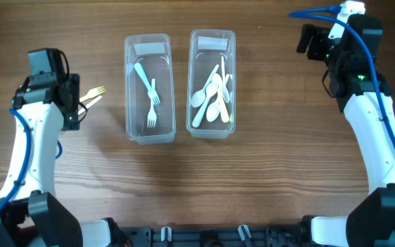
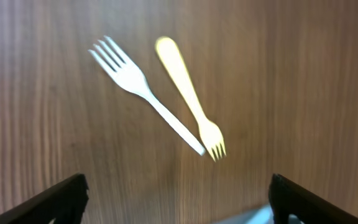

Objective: Pack container
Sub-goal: 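Return the left gripper to the table and grasp the second white fork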

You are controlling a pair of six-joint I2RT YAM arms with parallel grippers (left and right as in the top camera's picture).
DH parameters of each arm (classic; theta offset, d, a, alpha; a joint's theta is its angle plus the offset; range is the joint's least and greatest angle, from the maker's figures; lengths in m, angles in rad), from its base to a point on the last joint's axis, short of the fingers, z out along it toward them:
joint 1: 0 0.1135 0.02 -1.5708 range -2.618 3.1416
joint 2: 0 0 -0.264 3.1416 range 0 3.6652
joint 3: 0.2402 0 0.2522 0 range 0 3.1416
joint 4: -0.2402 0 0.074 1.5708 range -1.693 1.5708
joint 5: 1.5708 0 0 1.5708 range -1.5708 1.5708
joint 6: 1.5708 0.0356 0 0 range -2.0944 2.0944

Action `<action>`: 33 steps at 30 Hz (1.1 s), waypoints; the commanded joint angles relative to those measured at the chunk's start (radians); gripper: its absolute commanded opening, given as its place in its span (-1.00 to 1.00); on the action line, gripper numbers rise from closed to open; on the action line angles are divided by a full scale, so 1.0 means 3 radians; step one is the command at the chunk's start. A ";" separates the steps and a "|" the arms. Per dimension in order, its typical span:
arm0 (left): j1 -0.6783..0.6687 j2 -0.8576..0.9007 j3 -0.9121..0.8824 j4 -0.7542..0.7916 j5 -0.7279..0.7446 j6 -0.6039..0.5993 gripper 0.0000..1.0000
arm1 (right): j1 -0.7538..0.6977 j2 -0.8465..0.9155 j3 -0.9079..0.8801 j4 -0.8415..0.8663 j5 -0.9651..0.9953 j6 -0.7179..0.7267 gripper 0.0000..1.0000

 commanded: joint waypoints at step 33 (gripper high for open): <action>0.0304 0.1372 -0.0017 0.0477 0.0384 -0.1255 0.28 | -0.0005 -0.0037 0.0014 0.0008 0.0057 -0.0020 1.00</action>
